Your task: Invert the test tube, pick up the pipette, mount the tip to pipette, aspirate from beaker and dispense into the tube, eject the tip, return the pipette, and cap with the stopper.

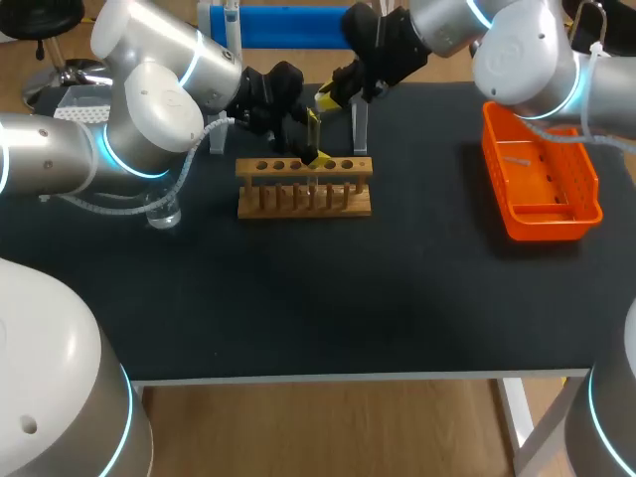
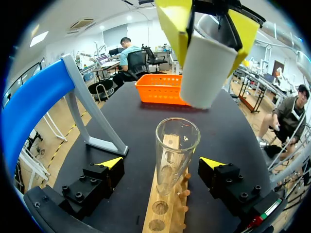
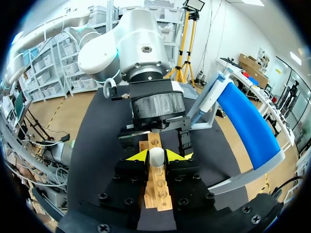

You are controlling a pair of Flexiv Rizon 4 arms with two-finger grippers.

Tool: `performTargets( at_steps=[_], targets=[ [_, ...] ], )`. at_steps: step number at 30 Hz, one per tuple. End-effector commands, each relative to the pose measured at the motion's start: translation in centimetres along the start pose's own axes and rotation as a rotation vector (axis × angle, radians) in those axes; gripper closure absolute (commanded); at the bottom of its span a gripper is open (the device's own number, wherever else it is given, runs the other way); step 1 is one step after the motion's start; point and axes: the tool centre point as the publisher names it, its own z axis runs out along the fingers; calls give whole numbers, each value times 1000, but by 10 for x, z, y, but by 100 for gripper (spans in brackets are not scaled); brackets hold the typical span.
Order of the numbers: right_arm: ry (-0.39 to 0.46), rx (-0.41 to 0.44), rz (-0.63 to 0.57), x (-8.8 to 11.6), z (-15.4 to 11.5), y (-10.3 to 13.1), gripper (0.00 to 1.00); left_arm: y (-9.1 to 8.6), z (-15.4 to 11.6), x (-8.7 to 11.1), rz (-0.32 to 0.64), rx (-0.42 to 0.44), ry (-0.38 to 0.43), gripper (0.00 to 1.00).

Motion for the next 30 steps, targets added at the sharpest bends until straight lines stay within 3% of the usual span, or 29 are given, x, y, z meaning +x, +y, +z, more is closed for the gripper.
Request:
performTargets(
  at_steps=[1,30],
  targets=[
    [3,6,1,-4,5,2,100,-1,-1,0,-1,-3,2,0],
    [-1,26,7,-9,11,-2,100,-1,-1,0,-1,-3,2,0]
  ],
)
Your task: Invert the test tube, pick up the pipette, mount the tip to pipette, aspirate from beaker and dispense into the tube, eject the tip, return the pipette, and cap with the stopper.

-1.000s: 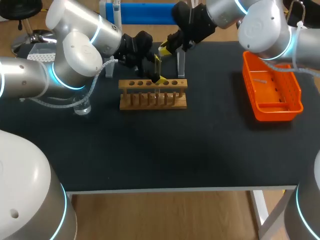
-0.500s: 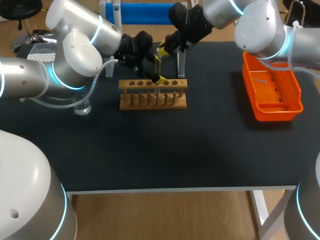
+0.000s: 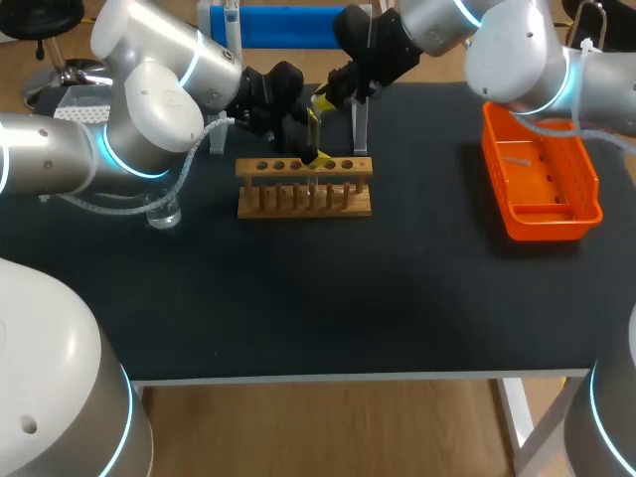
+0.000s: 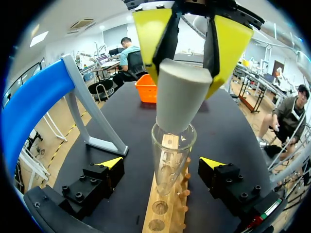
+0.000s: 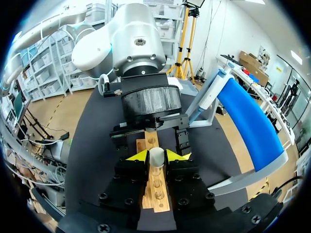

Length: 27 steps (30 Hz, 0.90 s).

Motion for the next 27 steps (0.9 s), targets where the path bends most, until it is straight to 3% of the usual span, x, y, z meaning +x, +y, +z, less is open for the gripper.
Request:
performTargets(
  at_steps=[1,27],
  targets=[
    [-2,-3,2,-1,0,1,100,-1,-1,0,-1,-3,2,0],
    [5,1,-4,2,7,2,100,-1,-1,0,-1,-3,2,0]
  ],
)
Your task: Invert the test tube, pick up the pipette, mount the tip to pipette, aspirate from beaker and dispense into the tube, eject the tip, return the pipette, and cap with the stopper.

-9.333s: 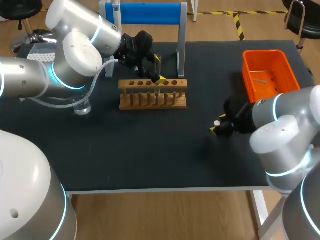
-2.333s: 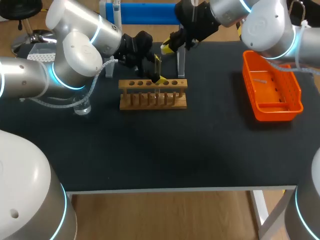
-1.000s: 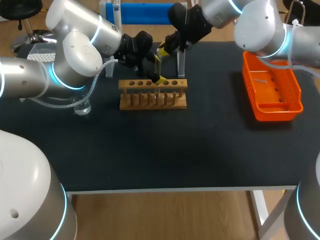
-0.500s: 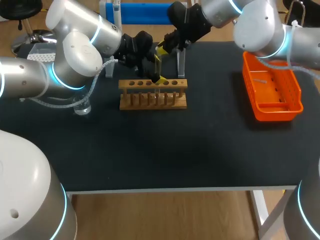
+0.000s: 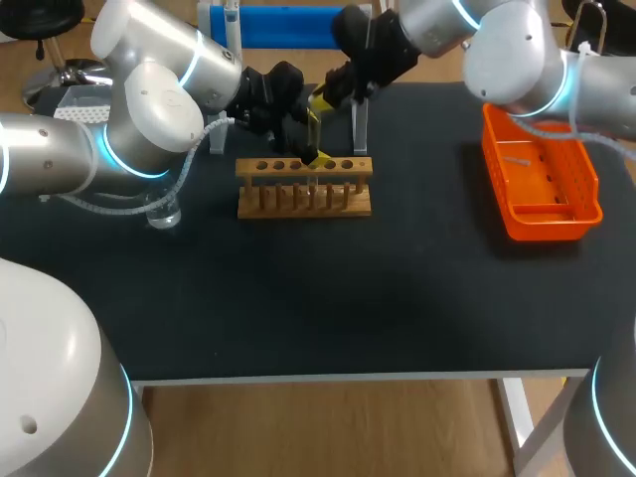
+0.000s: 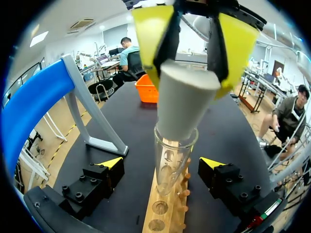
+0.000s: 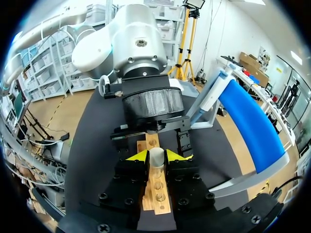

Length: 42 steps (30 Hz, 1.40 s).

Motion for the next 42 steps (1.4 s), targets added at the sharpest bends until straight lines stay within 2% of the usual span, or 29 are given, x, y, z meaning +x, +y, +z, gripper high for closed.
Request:
performTargets(
  at_steps=[1,19,20,21,22,23,26,40,42],
  targets=[
    [2,11,2,-1,4,0,100,-1,-1,0,-1,-3,2,0],
    [2,49,10,1,11,-12,100,-1,-1,0,-1,-3,2,0],
    [2,50,9,1,11,-12,76,-1,-1,0,-1,-3,2,0],
    [1,51,9,1,11,-13,47,-1,-1,0,-1,-3,2,0],
    [-4,50,13,0,10,-13,7,-1,-1,0,-1,-3,2,0],
    [-9,47,16,-1,9,-14,0,-1,-1,0,-1,-3,2,0],
    [-16,35,29,-3,5,-17,0,-1,-1,0,-1,-3,2,0],
    [10,-137,15,-6,-18,-23,0,-1,-1,0,-1,-3,2,0],
    [17,-165,11,-5,-19,-23,8,-1,-1,0,-1,-3,2,0]
  ],
)
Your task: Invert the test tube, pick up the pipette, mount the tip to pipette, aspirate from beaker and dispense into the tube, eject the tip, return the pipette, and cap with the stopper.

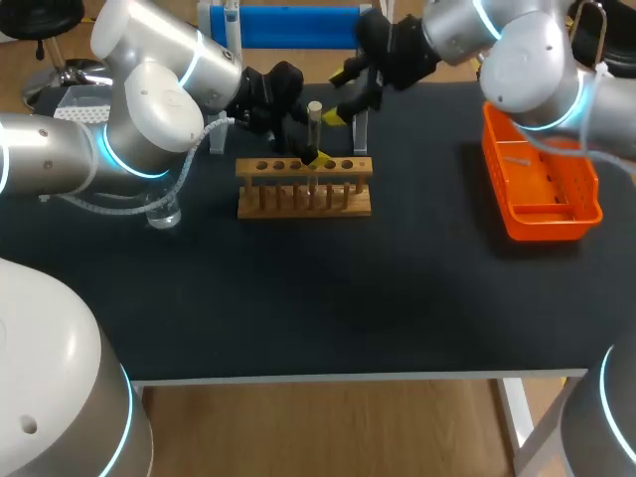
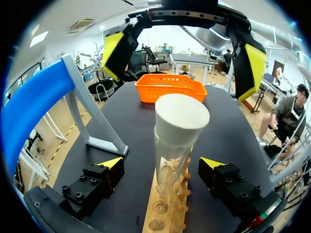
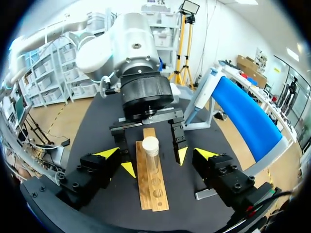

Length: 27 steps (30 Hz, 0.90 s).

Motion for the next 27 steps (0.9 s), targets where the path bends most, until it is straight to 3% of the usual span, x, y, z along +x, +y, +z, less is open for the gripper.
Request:
performTargets(
  at_steps=[1,2,3,6,19,27],
  targets=[
    [7,-77,-19,3,-6,-5,26,-1,-1,0,-1,-3,2,0],
    [8,-87,-22,4,-6,-5,35,-1,-1,0,-1,-3,2,0],
    [23,-109,-13,5,-6,-4,56,-1,-1,0,-1,-3,2,0],
    [36,-147,-24,8,-8,0,100,-1,-1,0,-1,-3,2,0],
    [58,-309,-4,17,-5,7,100,-1,-1,0,-1,-3,2,0],
    [65,-461,0,22,-4,18,100,-1,-1,0,-1,-3,2,0]
  ],
)
